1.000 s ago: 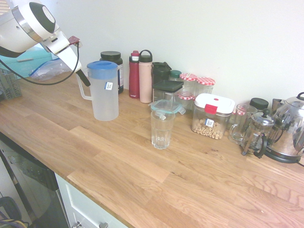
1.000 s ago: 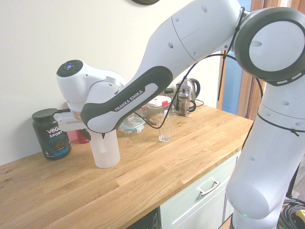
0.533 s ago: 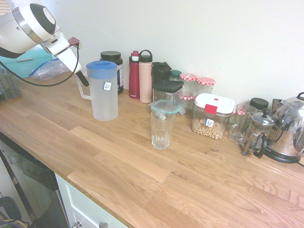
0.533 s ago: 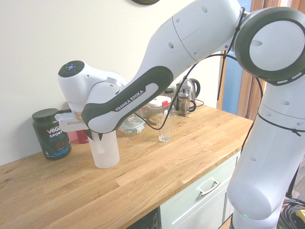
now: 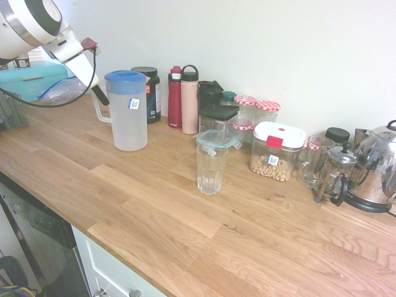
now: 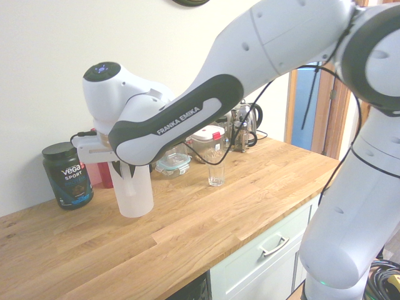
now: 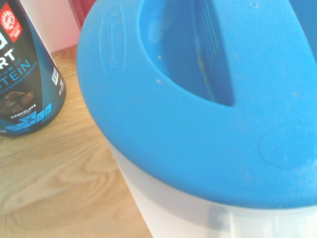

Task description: Pour me some water

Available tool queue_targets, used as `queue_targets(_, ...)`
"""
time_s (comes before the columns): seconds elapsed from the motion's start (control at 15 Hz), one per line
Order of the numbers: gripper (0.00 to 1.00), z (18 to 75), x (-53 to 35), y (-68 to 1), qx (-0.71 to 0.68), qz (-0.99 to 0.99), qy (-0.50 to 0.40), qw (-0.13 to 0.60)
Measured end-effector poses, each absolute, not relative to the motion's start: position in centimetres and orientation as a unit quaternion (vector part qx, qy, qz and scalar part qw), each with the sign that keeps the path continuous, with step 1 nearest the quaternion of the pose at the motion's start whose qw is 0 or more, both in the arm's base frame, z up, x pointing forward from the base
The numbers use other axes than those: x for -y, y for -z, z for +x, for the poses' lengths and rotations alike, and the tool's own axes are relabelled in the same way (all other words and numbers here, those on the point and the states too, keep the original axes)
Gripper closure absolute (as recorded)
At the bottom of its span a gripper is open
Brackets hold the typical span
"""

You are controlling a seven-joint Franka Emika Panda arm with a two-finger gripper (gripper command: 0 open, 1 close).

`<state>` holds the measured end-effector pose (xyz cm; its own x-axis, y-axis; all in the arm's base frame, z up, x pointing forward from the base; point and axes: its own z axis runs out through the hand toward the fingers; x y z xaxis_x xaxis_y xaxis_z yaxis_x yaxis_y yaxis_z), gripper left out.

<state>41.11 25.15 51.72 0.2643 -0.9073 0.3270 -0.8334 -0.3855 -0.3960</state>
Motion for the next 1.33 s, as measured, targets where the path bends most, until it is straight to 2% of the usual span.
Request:
queue_targets(0.27, 1.00, 36.2, -22.2, -53.4, -0.456, -0.860, 0.224, 0.043)
queue_targets(0.53, 1.00, 32.3, -14.6, -54.6, -0.354, -0.913, 0.204, 0.021)
queue_targets(0.93, 1.00, 27.9, -4.2, -56.9, -0.240, -0.956, 0.155, 0.060)
queue_targets(1.33, 1.00, 25.3, 6.2, -56.5, -0.202, -0.968, 0.115, 0.091)
